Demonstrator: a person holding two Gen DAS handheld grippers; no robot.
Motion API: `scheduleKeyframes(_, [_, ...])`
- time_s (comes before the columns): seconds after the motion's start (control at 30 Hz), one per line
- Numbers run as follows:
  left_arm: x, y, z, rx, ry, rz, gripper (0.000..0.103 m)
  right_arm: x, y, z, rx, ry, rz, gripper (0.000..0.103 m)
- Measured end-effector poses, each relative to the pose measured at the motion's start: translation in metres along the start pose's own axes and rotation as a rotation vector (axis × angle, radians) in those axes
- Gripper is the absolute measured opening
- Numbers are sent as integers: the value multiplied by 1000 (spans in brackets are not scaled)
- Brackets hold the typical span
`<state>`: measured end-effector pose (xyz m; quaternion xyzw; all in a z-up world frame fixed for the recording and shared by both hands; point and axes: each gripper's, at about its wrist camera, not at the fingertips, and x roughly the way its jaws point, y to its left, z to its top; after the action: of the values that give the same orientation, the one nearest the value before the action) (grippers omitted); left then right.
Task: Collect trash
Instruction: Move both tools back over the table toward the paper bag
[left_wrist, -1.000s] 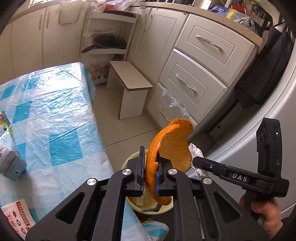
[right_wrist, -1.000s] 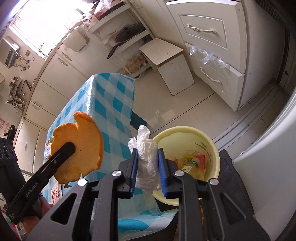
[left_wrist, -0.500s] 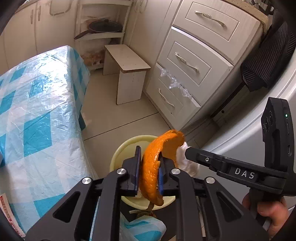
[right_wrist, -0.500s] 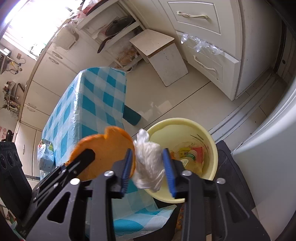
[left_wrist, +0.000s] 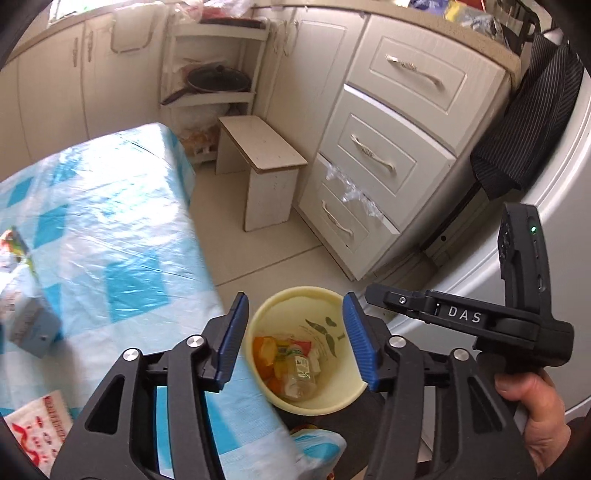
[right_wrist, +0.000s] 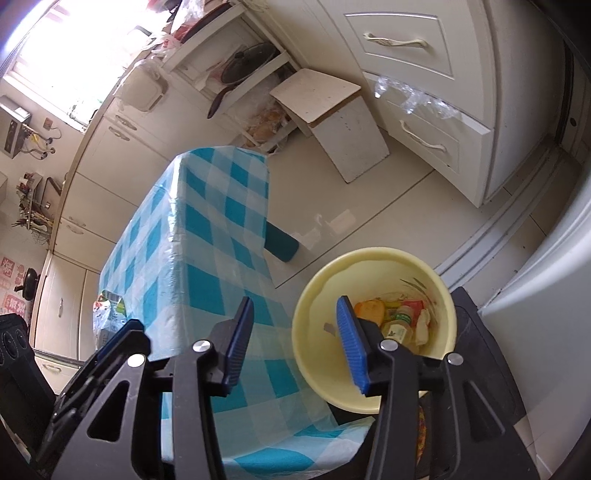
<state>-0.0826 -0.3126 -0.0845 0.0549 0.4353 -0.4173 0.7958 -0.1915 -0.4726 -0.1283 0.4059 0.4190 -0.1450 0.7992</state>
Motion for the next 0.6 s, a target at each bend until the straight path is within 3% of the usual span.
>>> scheduleKeyframes(0.1, [-27, 17, 3, 0, -46, 24, 60, 2, 13, -1, -18, 0, 17, 48])
scheduleKeyframes(0.2, [-56, 36, 4, 34, -77, 34, 75, 5, 27, -2, -36, 2, 33, 51])
scheduleKeyframes(0.37, [-103, 71, -8, 188, -75, 10, 94, 12, 52, -5, -61, 5, 61, 52])
scheduleKeyframes(0.47, [-119, 93, -29, 288, -30, 35, 95, 18, 69, -8, -79, 14, 78, 54])
scheduleKeyframes(0.6, [-124, 130, -60, 327, 64, 80, 95, 30, 97, -15, -119, 37, 96, 54])
